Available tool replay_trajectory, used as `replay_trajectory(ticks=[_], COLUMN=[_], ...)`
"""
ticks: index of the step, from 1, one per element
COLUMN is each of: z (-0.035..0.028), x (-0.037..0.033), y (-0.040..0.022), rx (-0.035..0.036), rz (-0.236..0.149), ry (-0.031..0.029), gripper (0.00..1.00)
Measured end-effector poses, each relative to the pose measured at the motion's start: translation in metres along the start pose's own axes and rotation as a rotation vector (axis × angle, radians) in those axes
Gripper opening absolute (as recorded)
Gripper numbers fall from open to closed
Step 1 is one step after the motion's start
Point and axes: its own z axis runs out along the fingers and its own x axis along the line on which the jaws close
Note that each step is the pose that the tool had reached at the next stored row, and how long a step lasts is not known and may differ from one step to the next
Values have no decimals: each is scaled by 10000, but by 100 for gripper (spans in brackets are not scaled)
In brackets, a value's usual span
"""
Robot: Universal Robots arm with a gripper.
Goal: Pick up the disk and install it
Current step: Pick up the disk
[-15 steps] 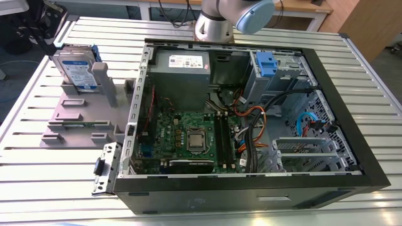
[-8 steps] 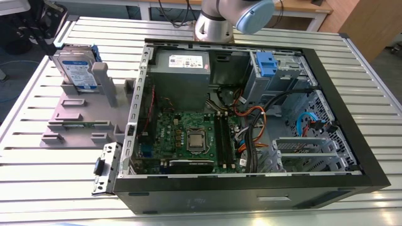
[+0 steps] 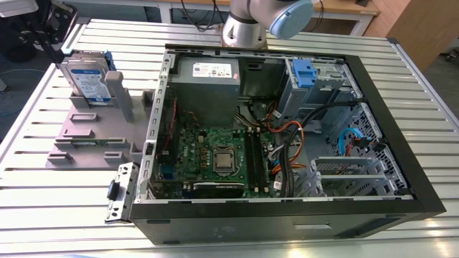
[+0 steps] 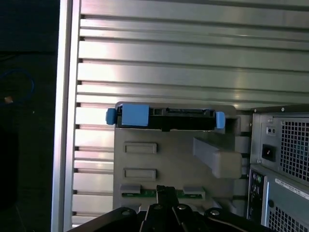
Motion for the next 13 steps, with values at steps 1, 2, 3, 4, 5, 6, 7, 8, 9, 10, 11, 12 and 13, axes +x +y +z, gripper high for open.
replay_trajectory(ticks=[1,2,3,4,5,6,7,8,9,10,11,12,13], z=[0,0,0,0,0,0,0,0,0,0,0,0,0], x=[0,0,0,0,0,0,0,0,0,0,0,0,0], y=[0,0,0,0,0,0,0,0,0,0,0,0,0], rx=[-1,-2,-4,-4,-6,-6,-8,-9,-10,-11,-12,-13,-14], rz=[-48,-92,-135,-174,-212,-251,-289,-328,-366,-402,-437,-472,-506], ry=[0,0,0,-1,-1,0,0,0,-1,-1,-1,-1,-1], gripper=[11,11,11,11,11,11,11,11,11,11,11,11,11])
